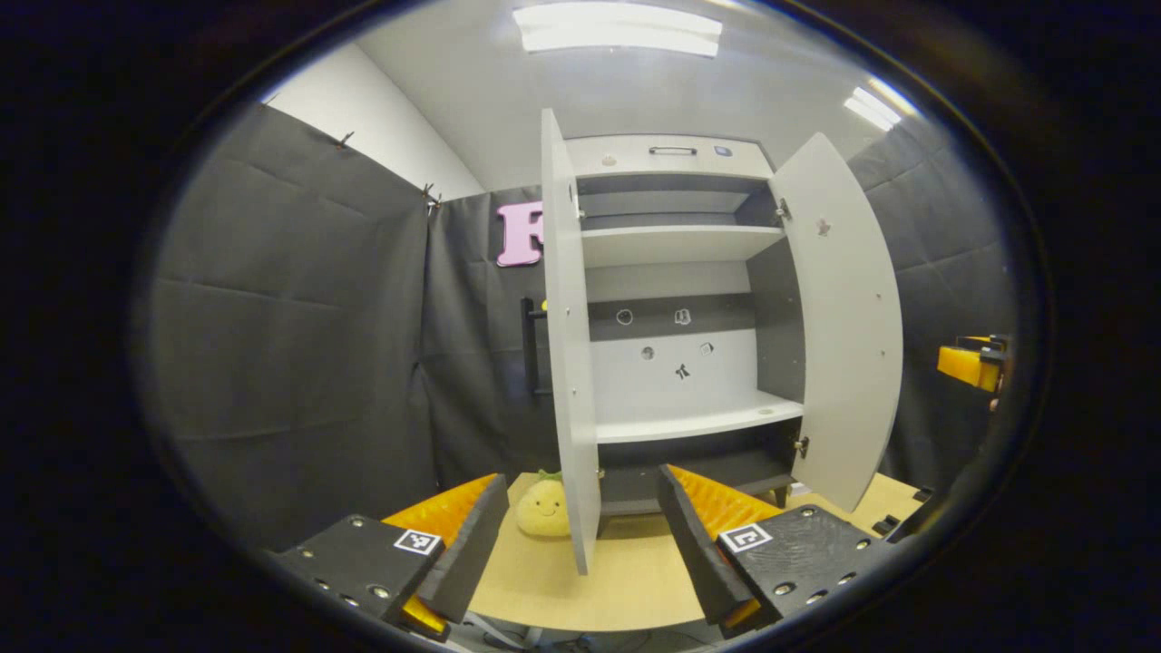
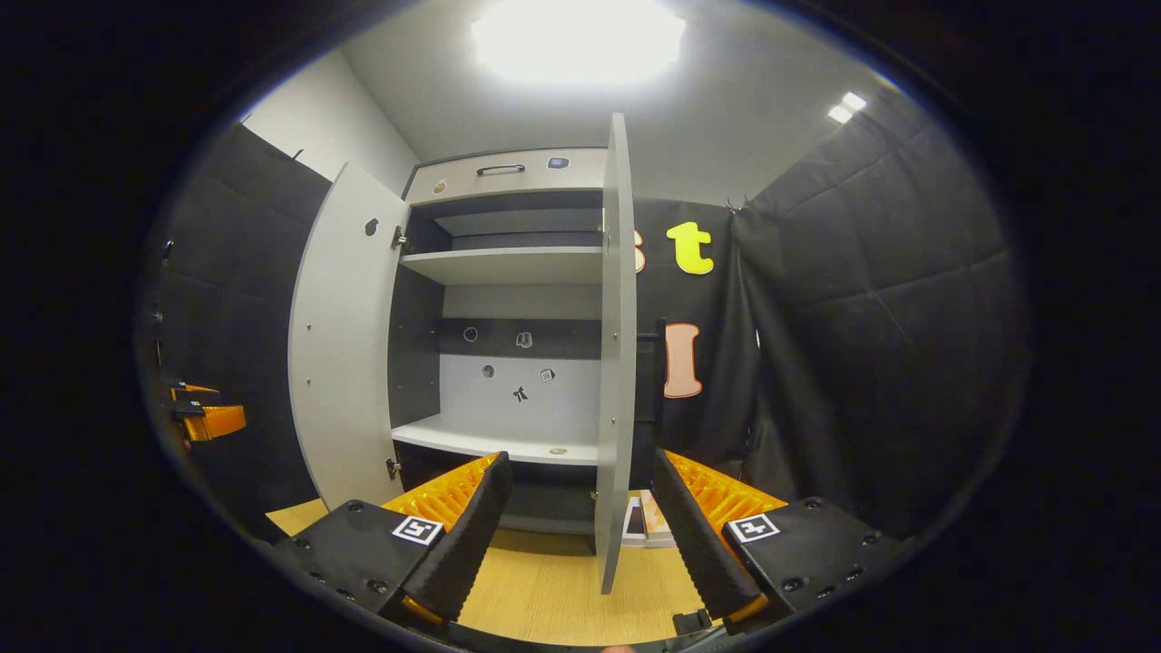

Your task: Open the right door of the double-door shoe cabinet with the right hand, and open the left door with the left hand.

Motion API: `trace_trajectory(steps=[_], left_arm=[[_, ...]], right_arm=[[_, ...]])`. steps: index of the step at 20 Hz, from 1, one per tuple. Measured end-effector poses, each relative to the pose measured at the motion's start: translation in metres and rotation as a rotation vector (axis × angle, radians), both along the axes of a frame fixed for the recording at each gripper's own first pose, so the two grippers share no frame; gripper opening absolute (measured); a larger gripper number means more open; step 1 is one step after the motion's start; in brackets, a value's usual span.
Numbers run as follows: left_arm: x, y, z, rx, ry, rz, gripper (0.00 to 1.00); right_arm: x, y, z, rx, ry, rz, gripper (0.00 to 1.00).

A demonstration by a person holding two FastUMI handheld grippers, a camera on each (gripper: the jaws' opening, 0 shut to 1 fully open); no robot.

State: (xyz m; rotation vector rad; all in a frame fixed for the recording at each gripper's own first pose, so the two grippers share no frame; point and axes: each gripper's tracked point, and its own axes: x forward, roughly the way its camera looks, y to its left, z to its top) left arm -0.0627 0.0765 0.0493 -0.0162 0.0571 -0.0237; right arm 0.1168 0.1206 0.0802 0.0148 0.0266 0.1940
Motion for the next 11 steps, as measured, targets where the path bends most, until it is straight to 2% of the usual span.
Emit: trace_trajectory(steps=[7, 11], left_arm=[[0.0031, 0.0097, -0.0019, 0.006, -0.004, 0.036, 0.95], [0.006, 0.0094, -0.0059, -0.022, 0.003, 0.043, 0.95]], right_arm=[[0.0028, 0.0012, -0.002, 0.006, 0.003, -0.003, 0.98], [0.0051, 0.0036, -0.0033, 0.001, 0.006, -0.002, 0.98]])
